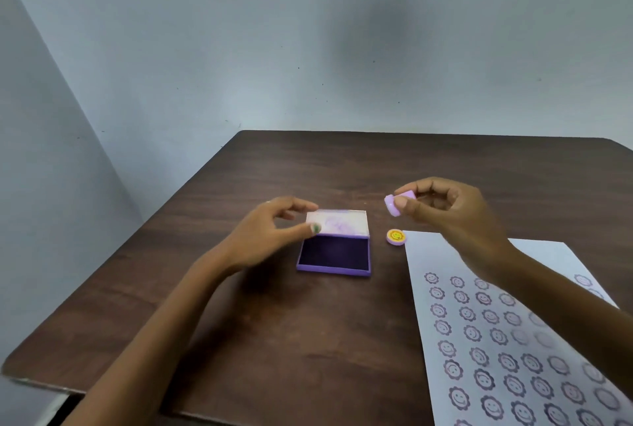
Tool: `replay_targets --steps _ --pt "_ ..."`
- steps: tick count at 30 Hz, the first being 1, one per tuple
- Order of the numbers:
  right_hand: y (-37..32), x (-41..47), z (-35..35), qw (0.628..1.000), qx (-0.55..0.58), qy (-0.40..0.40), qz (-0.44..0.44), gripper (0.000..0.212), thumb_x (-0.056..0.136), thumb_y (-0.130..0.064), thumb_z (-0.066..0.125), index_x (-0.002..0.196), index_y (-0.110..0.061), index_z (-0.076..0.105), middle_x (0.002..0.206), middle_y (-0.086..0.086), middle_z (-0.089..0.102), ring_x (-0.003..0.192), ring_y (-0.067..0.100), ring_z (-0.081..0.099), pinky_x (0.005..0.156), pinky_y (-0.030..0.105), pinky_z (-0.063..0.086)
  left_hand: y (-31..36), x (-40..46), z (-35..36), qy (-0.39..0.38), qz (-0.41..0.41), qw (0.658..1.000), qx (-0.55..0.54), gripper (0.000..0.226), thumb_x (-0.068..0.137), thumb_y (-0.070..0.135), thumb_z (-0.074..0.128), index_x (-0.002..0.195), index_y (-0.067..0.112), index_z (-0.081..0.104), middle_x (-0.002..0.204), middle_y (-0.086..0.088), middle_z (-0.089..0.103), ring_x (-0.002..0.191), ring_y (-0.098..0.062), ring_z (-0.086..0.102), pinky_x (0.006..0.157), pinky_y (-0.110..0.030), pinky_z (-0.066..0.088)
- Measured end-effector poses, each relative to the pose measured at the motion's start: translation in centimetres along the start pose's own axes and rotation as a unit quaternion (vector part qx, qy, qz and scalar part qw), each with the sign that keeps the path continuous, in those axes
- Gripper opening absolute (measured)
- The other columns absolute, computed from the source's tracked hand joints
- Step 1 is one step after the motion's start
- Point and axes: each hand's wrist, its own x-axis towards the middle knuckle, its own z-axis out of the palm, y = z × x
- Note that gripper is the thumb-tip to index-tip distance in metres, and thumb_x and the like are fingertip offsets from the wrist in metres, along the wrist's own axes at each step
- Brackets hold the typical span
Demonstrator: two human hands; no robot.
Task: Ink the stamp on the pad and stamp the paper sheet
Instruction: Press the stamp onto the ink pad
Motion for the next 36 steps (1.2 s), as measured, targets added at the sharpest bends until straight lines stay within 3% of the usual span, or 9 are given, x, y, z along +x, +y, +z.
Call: replay_targets --steps 4,6,8,10,12,15,23,31,36 --pt "-1.2 0.0 2.5 0.997 -0.021 -0.077 -0.005 0.018 0.079 -0.015 0.070 0.096 -0.016 0.071 0.089 0.005 0.075 0.082 0.018 0.068 0.066 0.022 0.055 -1.8 -2.0 -0.8 -0.050 -0.029 0.998 -0.021 0.057 0.068 0.048 0.076 0.120 0.039 0.056 0.127 0.020 0.055 0.114 0.012 0.047 0.086 -0.003 0.040" --pt "-1.5 0.0 3.9 0.993 -0.044 -0.105 -0.013 0.021 0.081 -0.016 0.067 0.102 -0.017 0.070 0.092 0.001 0.074 0.080 0.009 0.067 0.060 0.015 0.052 -1.7 -2.2 -0.6 -0.052 -0.021 0.998 -0.006 0.061 0.066 0.046 0.078 0.122 0.039 0.055 0.127 0.020 0.054 0.114 0.009 0.049 0.098 -0.016 0.042" --pt "-1.4 0.1 5.4 0.990 -0.080 -0.113 -0.022 0.024 0.081 -0.016 0.068 0.105 -0.016 0.070 0.097 0.002 0.073 0.085 0.012 0.066 0.071 0.023 0.055 -1.5 -2.2 -0.5 -0.044 -0.004 0.999 0.032 0.065 0.061 0.052 0.078 0.121 0.040 0.055 0.124 0.021 0.055 0.114 0.003 0.049 0.105 -0.032 0.039" --pt "-1.3 0.2 6.7 0.986 -0.115 -0.113 -0.036 0.026 0.078 -0.012 0.070 0.104 -0.016 0.070 0.096 0.001 0.072 0.084 0.012 0.066 0.078 0.026 0.052 -1.4 -2.4 -0.3 -0.033 0.002 0.996 0.088 0.068 0.056 0.060 0.073 0.119 0.046 0.052 0.122 0.026 0.051 0.114 0.005 0.042 0.108 -0.035 0.033" --pt "-1.1 0.2 7.6 0.980 -0.150 -0.118 -0.051 0.027 0.075 -0.009 0.072 0.102 -0.016 0.070 0.092 -0.006 0.070 0.077 0.002 0.065 0.072 0.014 0.050 -1.6 -2.5 -0.1 -0.028 0.002 0.993 0.113 0.070 0.056 0.062 0.070 0.122 0.049 0.049 0.127 0.025 0.048 0.119 0.003 0.035 0.109 -0.034 0.028" --pt "-0.9 0.2 8.6 0.973 -0.177 -0.136 -0.056 0.024 0.072 -0.010 0.074 0.094 -0.017 0.072 0.084 -0.012 0.066 0.068 -0.012 0.060 0.062 0.002 0.044 -1.9 -2.5 0.0 -0.022 0.003 0.992 0.123 0.071 0.057 0.063 0.069 0.124 0.049 0.047 0.132 0.021 0.047 0.123 -0.005 0.034 0.105 -0.032 0.027" --pt "-0.6 0.3 9.7 0.959 -0.228 -0.149 -0.077 0.023 0.070 -0.011 0.075 0.091 -0.019 0.074 0.085 0.001 0.074 0.065 -0.018 0.057 0.062 -0.002 0.038 -2.0 -2.5 0.3 -0.002 0.015 0.991 0.134 0.065 0.060 0.061 0.067 0.121 0.050 0.048 0.131 0.020 0.051 0.115 0.000 0.033 0.096 -0.027 0.023" --pt "-0.3 -0.1 10.1 0.941 -0.289 -0.142 -0.107 0.025 0.072 -0.011 0.074 0.097 -0.015 0.073 0.097 0.004 0.075 0.071 0.000 0.055 0.066 -0.003 0.037 -2.3 -2.4 0.5 0.003 0.016 0.989 0.144 0.064 0.069 0.053 0.075 0.127 0.045 0.048 0.134 0.018 0.049 0.124 -0.007 0.034 0.099 -0.030 0.024" --pt "-1.3 1.4 9.8 0.941 -0.288 -0.170 -0.054 0.022 0.062 -0.012 0.082 0.083 -0.015 0.076 0.067 -0.006 0.069 0.055 -0.006 0.058 0.054 0.000 0.039 -2.4 -2.3 0.5 0.000 0.013 0.991 0.136 0.062 0.067 0.055 0.074 0.123 0.051 0.047 0.133 0.020 0.049 0.115 0.000 0.031 0.095 -0.029 0.021"
